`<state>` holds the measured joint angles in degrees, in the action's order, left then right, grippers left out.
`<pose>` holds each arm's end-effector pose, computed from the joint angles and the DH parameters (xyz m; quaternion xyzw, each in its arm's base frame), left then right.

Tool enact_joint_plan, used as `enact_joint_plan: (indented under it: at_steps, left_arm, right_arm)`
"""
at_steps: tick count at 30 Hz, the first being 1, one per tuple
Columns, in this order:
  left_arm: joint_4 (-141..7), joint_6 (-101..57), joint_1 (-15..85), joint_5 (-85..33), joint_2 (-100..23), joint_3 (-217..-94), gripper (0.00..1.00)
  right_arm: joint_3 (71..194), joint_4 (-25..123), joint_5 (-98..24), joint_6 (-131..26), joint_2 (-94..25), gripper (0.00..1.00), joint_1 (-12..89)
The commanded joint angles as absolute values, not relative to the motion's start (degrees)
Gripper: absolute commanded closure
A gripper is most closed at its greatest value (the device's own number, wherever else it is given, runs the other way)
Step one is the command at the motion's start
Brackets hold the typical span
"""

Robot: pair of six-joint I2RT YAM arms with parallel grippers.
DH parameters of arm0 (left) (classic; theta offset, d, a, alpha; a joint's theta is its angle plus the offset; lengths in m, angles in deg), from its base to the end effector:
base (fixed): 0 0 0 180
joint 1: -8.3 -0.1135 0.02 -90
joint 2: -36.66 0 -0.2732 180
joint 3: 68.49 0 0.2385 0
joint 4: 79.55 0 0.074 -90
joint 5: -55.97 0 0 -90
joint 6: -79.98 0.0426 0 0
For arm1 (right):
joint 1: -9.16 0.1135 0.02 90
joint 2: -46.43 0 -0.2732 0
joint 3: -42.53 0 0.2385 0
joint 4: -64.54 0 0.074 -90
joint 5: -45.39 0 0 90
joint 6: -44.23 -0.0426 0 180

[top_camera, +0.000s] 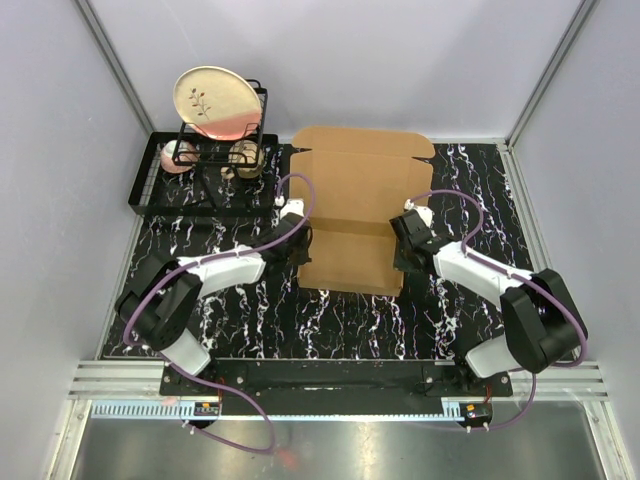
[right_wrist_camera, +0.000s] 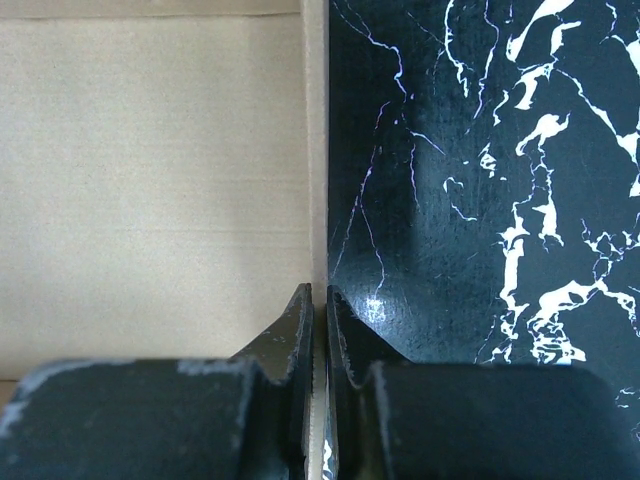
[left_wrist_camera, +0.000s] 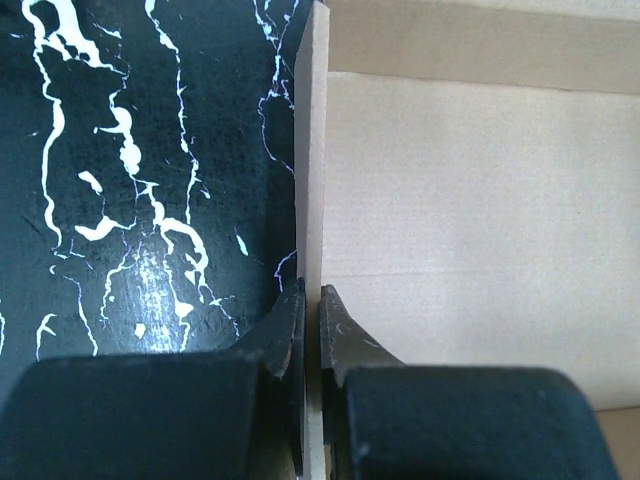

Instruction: Fold the paper box

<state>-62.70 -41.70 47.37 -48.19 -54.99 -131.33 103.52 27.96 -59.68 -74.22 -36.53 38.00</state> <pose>0.2530 -0.1920 0.1892 0.0128 0.9201 -0.1237 0.3714 0.2399 0.1195 0.1972 0.0323 0.9544 0.0180 0.2963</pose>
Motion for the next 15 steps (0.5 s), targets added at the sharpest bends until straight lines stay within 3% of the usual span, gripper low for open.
enact_joint_plan:
  at_steps: [1, 3, 7, 10, 12, 15]
  left_arm:
    - [-64.19, -42.71, 50.57, -48.80, -56.67, -131.23, 1.00]
    - [-64.10, -43.33, 51.45, -49.24, -56.94, -131.14, 1.00]
    - [-63.58, -44.03, 51.54, -50.29, -57.20, -131.40, 0.90]
    - [-63.84, -44.21, 51.63, -50.64, -56.77, -131.23, 0.97]
    - [-64.01, -44.38, 51.63, -50.99, -56.24, -130.79, 0.98]
    - [-63.31, -44.29, 51.63, -52.05, -54.58, -130.70, 0.92]
  right_arm:
    - [104.30, 23.78, -60.86, -76.18, -39.44, 1.00, 39.66]
    - [105.26, 22.29, -62.35, -76.79, -39.97, 1.00, 39.66]
    - [107.11, 20.96, -63.76, -77.50, -41.20, 0.74, 39.75]
    - [108.34, 21.05, -63.85, -77.41, -42.07, 0.76, 39.75]
    - [109.04, 21.05, -63.24, -77.41, -42.87, 0.85, 39.75]
    - [108.79, 20.87, -64.02, -77.94, -41.56, 0.77, 39.75]
